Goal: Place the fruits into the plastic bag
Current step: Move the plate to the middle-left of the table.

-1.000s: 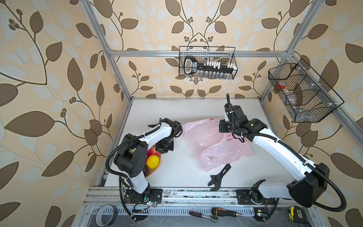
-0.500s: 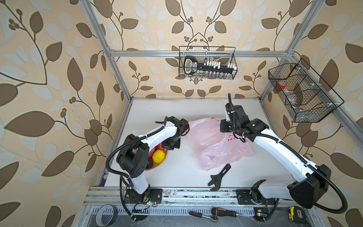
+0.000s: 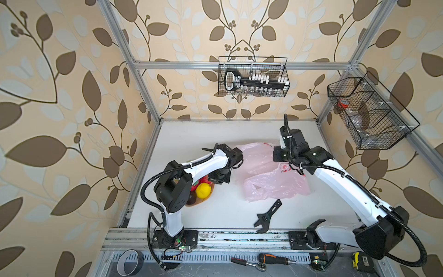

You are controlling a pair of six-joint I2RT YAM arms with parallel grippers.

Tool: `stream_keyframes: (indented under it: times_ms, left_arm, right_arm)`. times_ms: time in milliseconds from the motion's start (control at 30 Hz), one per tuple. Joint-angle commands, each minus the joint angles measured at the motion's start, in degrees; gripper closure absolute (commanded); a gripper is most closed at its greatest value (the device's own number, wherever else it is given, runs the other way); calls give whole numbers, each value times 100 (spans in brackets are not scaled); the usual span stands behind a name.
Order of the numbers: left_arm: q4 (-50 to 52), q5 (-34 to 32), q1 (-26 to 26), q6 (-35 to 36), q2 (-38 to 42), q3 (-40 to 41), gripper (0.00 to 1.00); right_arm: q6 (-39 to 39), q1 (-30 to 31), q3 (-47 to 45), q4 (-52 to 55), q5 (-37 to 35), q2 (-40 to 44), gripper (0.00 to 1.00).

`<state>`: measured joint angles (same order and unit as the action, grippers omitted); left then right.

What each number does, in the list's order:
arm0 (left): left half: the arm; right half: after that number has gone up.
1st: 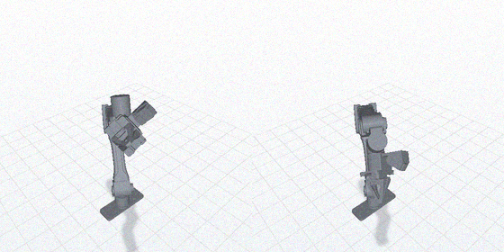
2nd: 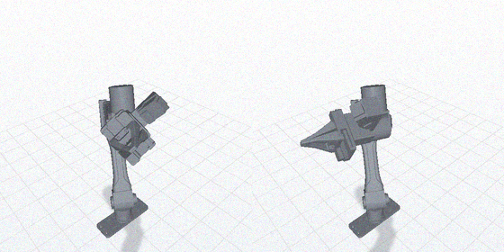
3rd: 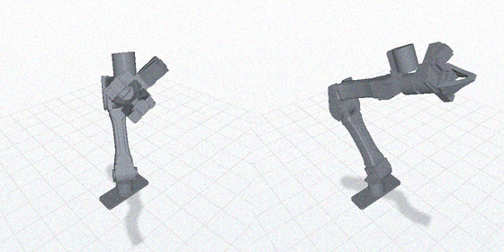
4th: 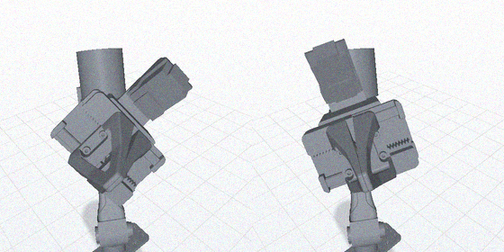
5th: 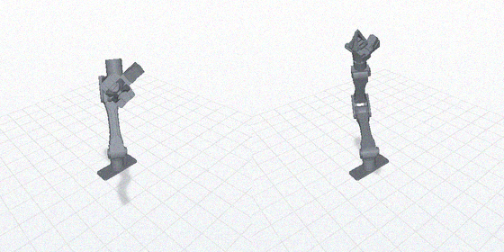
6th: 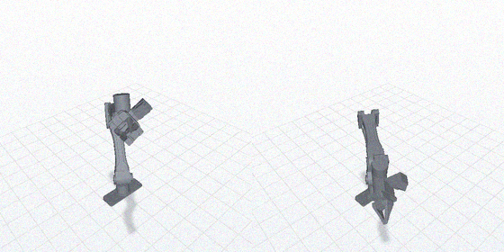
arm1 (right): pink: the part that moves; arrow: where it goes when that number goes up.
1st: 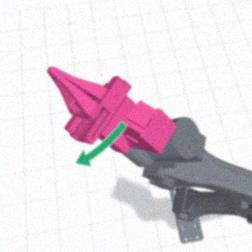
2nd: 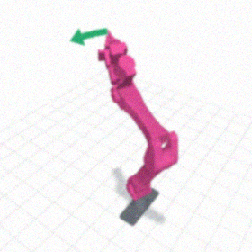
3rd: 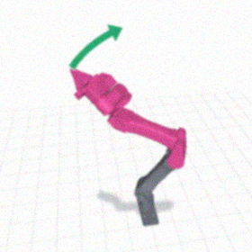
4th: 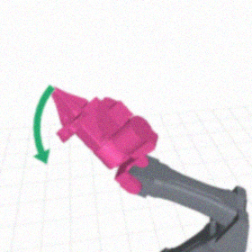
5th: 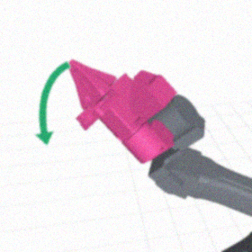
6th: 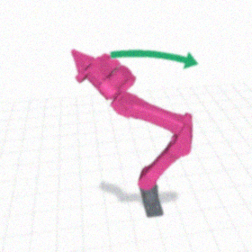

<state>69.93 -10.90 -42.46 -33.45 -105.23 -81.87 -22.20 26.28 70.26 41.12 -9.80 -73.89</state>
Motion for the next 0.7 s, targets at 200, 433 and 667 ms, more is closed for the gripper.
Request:
stream_keyframes:
  times_ms: [200,433,667]
  left_arm:
    - [-138,449,-193,-232,-39,-317,98]
    - [40,306,-193,-333,332,-338,67]
    - [12,420,-194,-449,689,-313,46]
  right_arm:
    - [112,-95,-153,106,102,164,100]
    - [90,-106,-153,133,78,194,100]
    - [66,-108,-159,142,93,195,100]
